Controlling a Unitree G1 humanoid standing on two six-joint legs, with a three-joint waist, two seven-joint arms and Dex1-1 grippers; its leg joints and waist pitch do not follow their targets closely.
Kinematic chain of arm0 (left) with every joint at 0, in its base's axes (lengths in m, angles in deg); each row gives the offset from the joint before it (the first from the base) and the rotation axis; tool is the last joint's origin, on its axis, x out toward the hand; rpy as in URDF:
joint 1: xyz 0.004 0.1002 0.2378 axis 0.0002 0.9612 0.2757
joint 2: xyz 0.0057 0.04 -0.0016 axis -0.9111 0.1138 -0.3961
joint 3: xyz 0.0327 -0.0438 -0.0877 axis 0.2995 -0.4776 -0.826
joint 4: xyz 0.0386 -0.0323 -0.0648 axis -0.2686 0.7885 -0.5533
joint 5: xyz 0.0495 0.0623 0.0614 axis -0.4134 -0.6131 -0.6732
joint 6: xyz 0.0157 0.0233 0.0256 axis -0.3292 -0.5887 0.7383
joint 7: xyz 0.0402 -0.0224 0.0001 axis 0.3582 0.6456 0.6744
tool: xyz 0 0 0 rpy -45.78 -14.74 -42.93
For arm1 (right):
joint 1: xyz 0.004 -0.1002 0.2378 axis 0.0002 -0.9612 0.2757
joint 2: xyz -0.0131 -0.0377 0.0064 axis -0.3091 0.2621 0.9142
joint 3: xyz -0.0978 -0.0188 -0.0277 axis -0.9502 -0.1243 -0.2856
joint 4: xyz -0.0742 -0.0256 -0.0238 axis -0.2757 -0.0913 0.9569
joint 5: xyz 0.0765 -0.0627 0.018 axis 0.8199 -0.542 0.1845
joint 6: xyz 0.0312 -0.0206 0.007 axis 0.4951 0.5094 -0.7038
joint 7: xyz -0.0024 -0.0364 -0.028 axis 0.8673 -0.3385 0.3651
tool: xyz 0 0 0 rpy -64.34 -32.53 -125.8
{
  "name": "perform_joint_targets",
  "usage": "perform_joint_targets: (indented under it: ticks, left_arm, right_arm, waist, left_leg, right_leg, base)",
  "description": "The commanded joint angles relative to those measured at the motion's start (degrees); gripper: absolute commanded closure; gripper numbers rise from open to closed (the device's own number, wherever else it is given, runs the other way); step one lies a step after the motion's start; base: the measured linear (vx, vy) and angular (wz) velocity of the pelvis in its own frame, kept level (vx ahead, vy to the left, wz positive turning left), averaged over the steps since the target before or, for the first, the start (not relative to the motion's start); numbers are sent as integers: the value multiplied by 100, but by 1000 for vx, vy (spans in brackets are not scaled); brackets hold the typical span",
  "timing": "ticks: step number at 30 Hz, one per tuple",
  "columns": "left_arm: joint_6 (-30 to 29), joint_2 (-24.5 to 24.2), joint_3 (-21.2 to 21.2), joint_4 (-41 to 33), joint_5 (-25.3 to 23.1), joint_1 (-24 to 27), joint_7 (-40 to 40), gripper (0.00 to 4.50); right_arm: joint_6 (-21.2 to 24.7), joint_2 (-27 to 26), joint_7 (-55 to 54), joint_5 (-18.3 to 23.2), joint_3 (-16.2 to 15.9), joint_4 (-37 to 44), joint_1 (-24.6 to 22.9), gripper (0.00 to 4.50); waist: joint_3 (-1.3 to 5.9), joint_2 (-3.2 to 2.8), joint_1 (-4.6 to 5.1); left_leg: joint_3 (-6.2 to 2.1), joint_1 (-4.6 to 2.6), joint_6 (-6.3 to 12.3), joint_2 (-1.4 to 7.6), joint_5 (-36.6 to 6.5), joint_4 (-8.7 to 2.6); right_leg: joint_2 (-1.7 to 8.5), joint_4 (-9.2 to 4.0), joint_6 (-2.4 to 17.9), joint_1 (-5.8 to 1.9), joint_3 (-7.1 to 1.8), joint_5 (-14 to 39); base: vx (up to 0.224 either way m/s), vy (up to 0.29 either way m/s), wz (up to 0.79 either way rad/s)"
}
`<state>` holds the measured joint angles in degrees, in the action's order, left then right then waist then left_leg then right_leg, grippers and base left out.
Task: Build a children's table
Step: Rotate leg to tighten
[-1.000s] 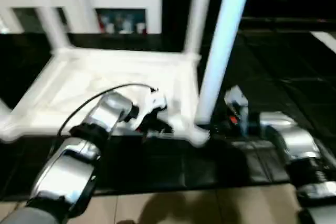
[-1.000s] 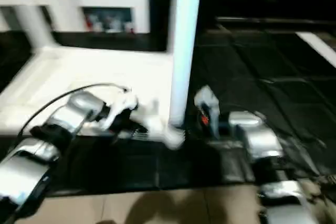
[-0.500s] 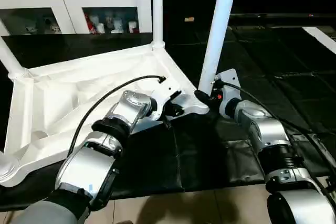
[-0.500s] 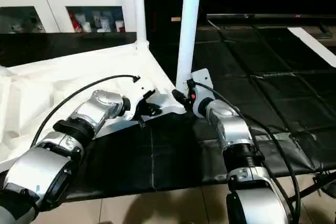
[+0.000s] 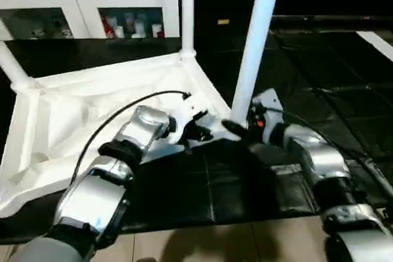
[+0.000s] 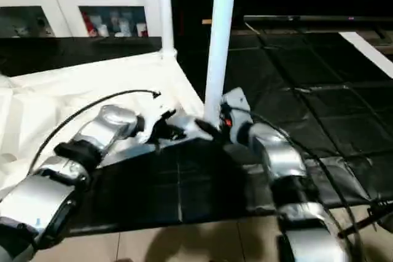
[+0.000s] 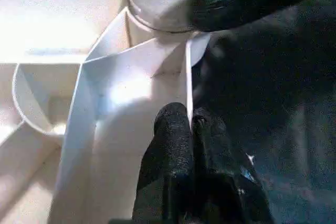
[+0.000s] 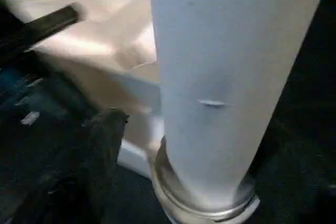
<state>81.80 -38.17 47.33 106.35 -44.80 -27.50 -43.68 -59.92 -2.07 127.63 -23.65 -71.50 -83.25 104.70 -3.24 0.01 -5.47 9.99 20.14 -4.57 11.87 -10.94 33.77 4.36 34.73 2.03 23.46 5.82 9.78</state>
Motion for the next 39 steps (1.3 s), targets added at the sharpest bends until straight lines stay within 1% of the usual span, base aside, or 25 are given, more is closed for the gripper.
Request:
perform_joint_targets:
  ticks: [1, 2, 3, 4, 5, 6, 7, 9, 10, 12, 13, 15, 18, 20, 22, 24, 26, 27, 28, 32, 33, 34, 35, 37, 39]
  left_arm:
    - [390, -76, 184, -330, 39, -35, -744, 450]
    - [430, -121, 226, -358, 38, -13, -905, 450]
    - [528, -263, 358, -421, -5, 34, -1305, 450]
    - [589, -309, 401, -440, -23, 49, -1415, 450]
    - [589, -309, 401, -440, -23, 49, -1415, 450]
    - [653, -408, 474, -499, -16, 86, -1743, 450]
    - [757, -477, 532, -522, -34, 105, -1933, 450]
    - [786, -489, 544, -524, -41, 107, -1958, 450]
    - [795, -525, 585, -536, -56, 117, -2061, 450]
    - [851, -598, 666, -588, -68, 152, -2301, 450]
    - [883, -643, 714, -645, -60, 180, -2468, 450]
    - [903, -687, 766, -728, -38, 220, -2648, 450]
    - [966, -730, 820, -853, -9, 287, -2823, 450]
    - [975, -727, 825, -865, -9, 297, -2834, 450]
    - [978, -713, 825, -865, -7, 301, -2824, 450]
    - [976, -709, 826, -873, 1, 305, -2820, 450]
    - [966, -709, 826, -889, 13, 310, -2815, 450]
    - [961, -710, 826, -897, 14, 314, -2817, 450]
    - [957, -711, 826, -909, 15, 319, -2817, 450]
    - [914, -711, 811, -952, 26, 344, -2801, 450]
    - [912, -711, 809, -954, 26, 345, -2800, 450]
    - [893, -710, 800, -957, 25, 351, -2788, 450]
    - [871, -708, 791, -956, 27, 353, -2772, 450]
    - [817, -701, 775, -945, 35, 354, -2724, 450]
    - [717, -675, 728, -936, 64, 354, -2638, 450]
  right_arm:
    - [-73, 138, 807, 201, -205, 218, -62, 31]
    - [-86, 213, 971, 218, -223, 228, -65, 31]
    - [-98, 453, 1511, 256, -326, 270, -82, 20]
    - [-93, 528, 1673, 271, -365, 287, -89, 11]
    - [-93, 528, 1673, 271, -365, 287, -89, 11]
    - [-41, 709, 2174, 361, -483, 378, -120, 11]
    - [-60, 850, 2535, 382, -600, 439, -142, 11]
    - [-73, 876, 2591, 380, -624, 446, -144, 11]
    - [-78, 893, 2681, 405, -642, 450, -141, 11]
    - [-26, 937, 2977, 511, -676, 480, -143, 11]
    - [-53, 938, 3103, 546, -690, 467, -139, 37]
    - [-79, 938, 3201, 555, -721, 415, -126, 37]
    - [-35, 949, 3388, 606, -799, 373, -110, 73]
    - [-18, 942, 3423, 614, -818, 389, -118, 80]
    - [41, 933, 3468, 637, -833, 413, -134, 86]
    - [50, 937, 3495, 639, -848, 425, -147, 114]
    - [50, 949, 3544, 637, -865, 433, -161, 122]
    - [42, 950, 3554, 634, -869, 431, -165, 132]
    - [47, 956, 3569, 639, -872, 437, -172, 154]
    - [95, 977, 3641, 669, -897, 472, -199, 171]
    - [95, 977, 3644, 669, -899, 472, -201, 196]
    - [103, 974, 3654, 669, -907, 476, -210, 204]
    - [112, 972, 3661, 672, -914, 484, -219, 204]
    - [150, 962, 3670, 700, -923, 521, -249, 224]
    - [215, 921, 3632, 756, -895, 598, -311, 232]
  waist:
    - [422, -13, -60]
    - [428, -8, -74]
    - [428, -7, -93]
    - [433, -13, -108]
    - [421, -17, -139]
    - [423, -21, -172]
    - [421, -4, -202]
    - [422, -17, -250]
    - [421, 7, -255]
    - [427, 1, -275]
    - [428, 38, -276]
    - [427, 16, -280]
    - [423, 13, -287]
    - [420, 4, -293]
    - [428, 13, -298]
    - [427, 16, -299]
    - [430, 19, -300]
    - [432, 18, -298]
    - [430, 21, -298]
    - [433, 18, -301]
    - [436, 18, -302]
    - [434, 20, -301]
    - [438, 19, -301]
    - [432, 20, -301]
    - [428, 27, -303]
  left_leg:
    - [-9, 8, 556, 138, -786, -322]
    - [-10, 2, 547, 144, -809, -322]
    - [-14, 6, 532, 152, -801, -322]
    - [-13, -5, 538, 158, -803, -319]
    - [-3, -20, 531, 164, -831, -322]
    - [-13, -21, 487, 172, -859, -326]
    - [-14, -18, 494, 173, -881, -326]
    - [-16, -30, 475, 188, -846, -330]
    - [-12, -33, 462, 187, -845, -333]
    - [-21, -18, 428, 182, -839, -332]
    - [-17, -12, 420, 176, -811, -329]
    - [-20, -7, 419, 179, -747, -330]
    - [-19, -13, 394, 182, -783, -335]
    - [-18, -16, 377, 177, -808, -336]
    - [-19, -13, 366, 176, -770, -335]
    - [-19, -10, 363, 170, -759, -332]
    - [-18, -5, 362, 169, -732, -330]
    - [-19, -8, 365, 169, -735, -329]
    - [-17, -6, 370, 167, -736, -328]
    - [-18, -6, 371, 169, -720, -327]
    - [-20, -10, 371, 170, -711, -328]
    - [-19, -8, 372, 169, -714, -327]
    - [-18, -9, 371, 169, -702, -325]
    - [-17, -10, 367, 167, -728, -328]
    - [-17, -10, 365, 169, -727, -330]
  right_leg:
    - [423, -398, 1355, -440, -312, 749]
    - [425, -395, 1347, -437, -312, 773]
    - [429, -384, 1360, -439, -315, 761]
    - [427, -384, 1376, -429, -315, 752]
    - [422, -394, 1385, -402, -320, 792]
    - [435, -384, 1380, -405, -320, 850]
    - [432, -390, 1352, -413, -317, 907]
    - [435, -378, 1333, -389, -326, 897]
    - [434, -383, 1328, -389, -324, 909]
    - [449, -377, 1321, -400, -322, 960]
    - [446, -378, 1293, -401, -319, 981]
    - [451, -373, 1288, -393, -321, 996]
    - [449, -385, 1260, -385, -318, 1093]
    - [447, -395, 1236, -381, -318, 1159]
    - [443, -387, 1219, -386, -320, 1131]
    - [440, -388, 1200, -386, -318, 1150]
    - [440, -386, 1188, -387, -317, 1139]
    - [435, -387, 1184, -385, -314, 1141]
    - [437, -388, 1181, -386, -315, 1142]
    - [435, -388, 1174, -385, -314, 1145]
    - [436, -386, 1171, -384, -312, 1143]
    - [436, -387, 1173, -383, -313, 1140]
    - [435, -382, 1176, -385, -314, 1119]
    - [433, -392, 1164, -382, -311, 1180]
    - [434, -393, 1148, -382, -312, 1214]
  base:
    - [0, 0, 0]
    - [0, 0, 0]
    - [0, 0, 0]
    - [0, 0, 0]
    - [0, 0, 0]
    - [0, 0, 0]
    - [0, 0, 0]
    - [0, 0, 0]
    - [0, 0, 0]
    - [0, 0, 0]
    - [0, 0, 0]
    - [0, 0, 0]
    - [0, 0, 0]
    - [0, 0, 0]
    - [0, 0, 0]
    - [0, 0, 0]
    - [0, 0, 0]
    - [0, 0, 0]
    - [0, 0, 0]
    - [0, 0, 0]
    - [0, 0, 0]
    - [0, 0, 0]
    - [0, 0, 0]
    - [0, 0, 0]
    - [0, 0, 0]
